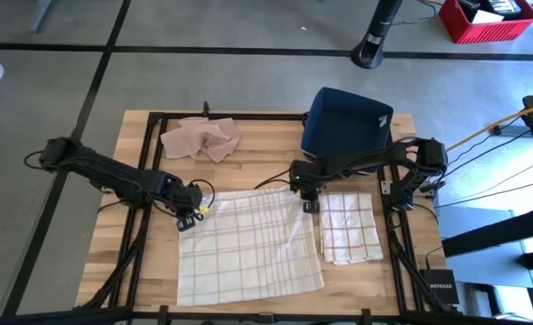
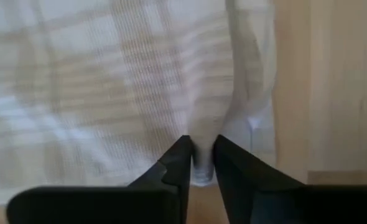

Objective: Fold towel
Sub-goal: Fold the white with grey-stripe towel

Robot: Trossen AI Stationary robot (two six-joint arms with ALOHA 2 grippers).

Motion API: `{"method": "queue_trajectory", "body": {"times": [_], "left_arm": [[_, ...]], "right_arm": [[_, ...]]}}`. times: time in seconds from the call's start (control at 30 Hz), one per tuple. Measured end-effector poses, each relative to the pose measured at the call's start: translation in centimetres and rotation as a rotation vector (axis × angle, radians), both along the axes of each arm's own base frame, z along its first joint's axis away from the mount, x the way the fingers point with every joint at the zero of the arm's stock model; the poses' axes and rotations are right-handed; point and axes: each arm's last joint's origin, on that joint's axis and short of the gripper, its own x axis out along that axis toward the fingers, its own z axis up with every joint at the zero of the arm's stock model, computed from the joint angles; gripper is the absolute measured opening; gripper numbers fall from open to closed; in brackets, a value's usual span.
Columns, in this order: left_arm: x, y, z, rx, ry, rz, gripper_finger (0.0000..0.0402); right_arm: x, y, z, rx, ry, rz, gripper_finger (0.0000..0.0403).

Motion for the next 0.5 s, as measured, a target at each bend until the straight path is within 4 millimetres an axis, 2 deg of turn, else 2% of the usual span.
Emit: {"method": "queue_trajectory", "body": {"times": [0.5], "left_arm": [[-0.24,0.06,0.53,0.009,0.005,-0.005,0.0033]], "right_arm": [[0.13,0.02,0.40,-0.005,-0.031,0.002,0.0008]]}}
